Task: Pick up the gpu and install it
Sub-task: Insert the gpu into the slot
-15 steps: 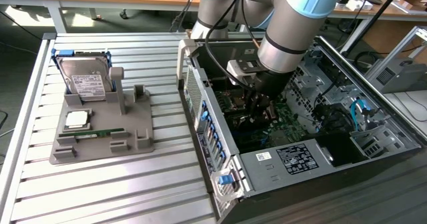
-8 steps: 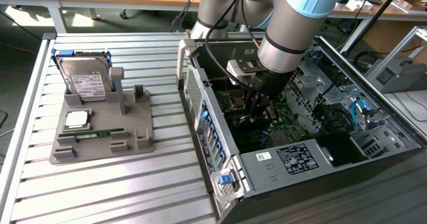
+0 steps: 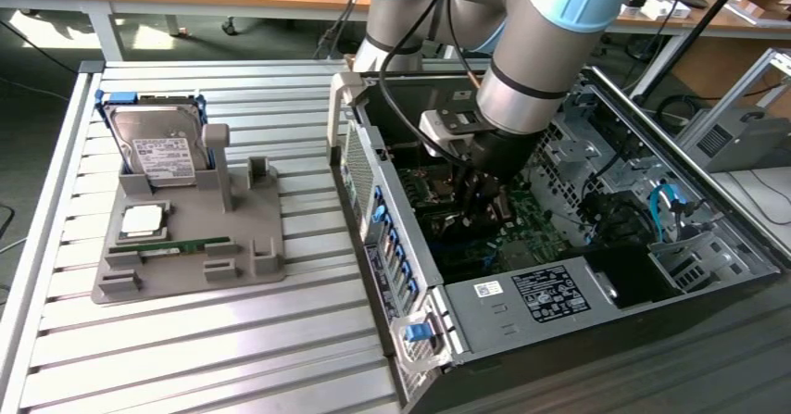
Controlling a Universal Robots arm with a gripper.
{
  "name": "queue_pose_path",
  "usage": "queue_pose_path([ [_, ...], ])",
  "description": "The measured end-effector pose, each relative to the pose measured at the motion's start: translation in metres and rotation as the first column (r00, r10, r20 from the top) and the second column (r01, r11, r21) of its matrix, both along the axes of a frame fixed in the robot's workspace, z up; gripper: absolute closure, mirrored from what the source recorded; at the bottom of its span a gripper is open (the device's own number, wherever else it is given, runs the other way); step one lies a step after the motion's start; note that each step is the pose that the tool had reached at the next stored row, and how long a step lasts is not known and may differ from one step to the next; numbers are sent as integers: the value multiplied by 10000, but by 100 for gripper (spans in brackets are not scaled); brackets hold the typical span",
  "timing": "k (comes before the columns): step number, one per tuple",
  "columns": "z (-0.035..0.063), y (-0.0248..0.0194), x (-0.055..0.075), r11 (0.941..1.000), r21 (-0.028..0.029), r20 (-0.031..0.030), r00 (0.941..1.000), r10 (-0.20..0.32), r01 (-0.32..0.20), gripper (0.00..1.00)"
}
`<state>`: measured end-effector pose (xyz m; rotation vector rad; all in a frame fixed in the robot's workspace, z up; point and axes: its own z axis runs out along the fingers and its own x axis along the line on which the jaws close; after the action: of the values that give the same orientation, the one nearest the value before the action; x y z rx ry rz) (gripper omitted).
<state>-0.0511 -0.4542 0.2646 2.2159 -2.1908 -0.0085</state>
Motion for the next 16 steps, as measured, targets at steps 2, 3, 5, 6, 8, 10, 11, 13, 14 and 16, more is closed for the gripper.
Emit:
queue_pose_path([
  [2, -3, 0, 0, 10000, -4, -1, 10000, -6, 6, 73],
  [3, -3, 0, 0, 10000, -4, -1, 10000, -7, 7, 73],
  [5, -7, 0, 0, 10000, -1, 0, 10000, -9, 9, 73],
  [6, -11, 0, 0, 10000, 0, 1, 10000, -9, 9, 73],
  [8, -19, 1, 0, 10000, -3, 1, 10000, -9, 9, 73],
  [10, -28, 0, 0, 10000, -6, 0, 10000, -9, 9, 73],
  [11, -31, 1, 0, 10000, -7, 0, 10000, -9, 9, 73],
  [13, -38, 2, 1, 10000, -6, -1, 10000, -8, 8, 73],
  [14, -41, 2, 0, 10000, -5, -1, 10000, -9, 9, 73],
  [16, -44, 3, 0, 10000, -6, -2, 10000, -9, 9, 73],
])
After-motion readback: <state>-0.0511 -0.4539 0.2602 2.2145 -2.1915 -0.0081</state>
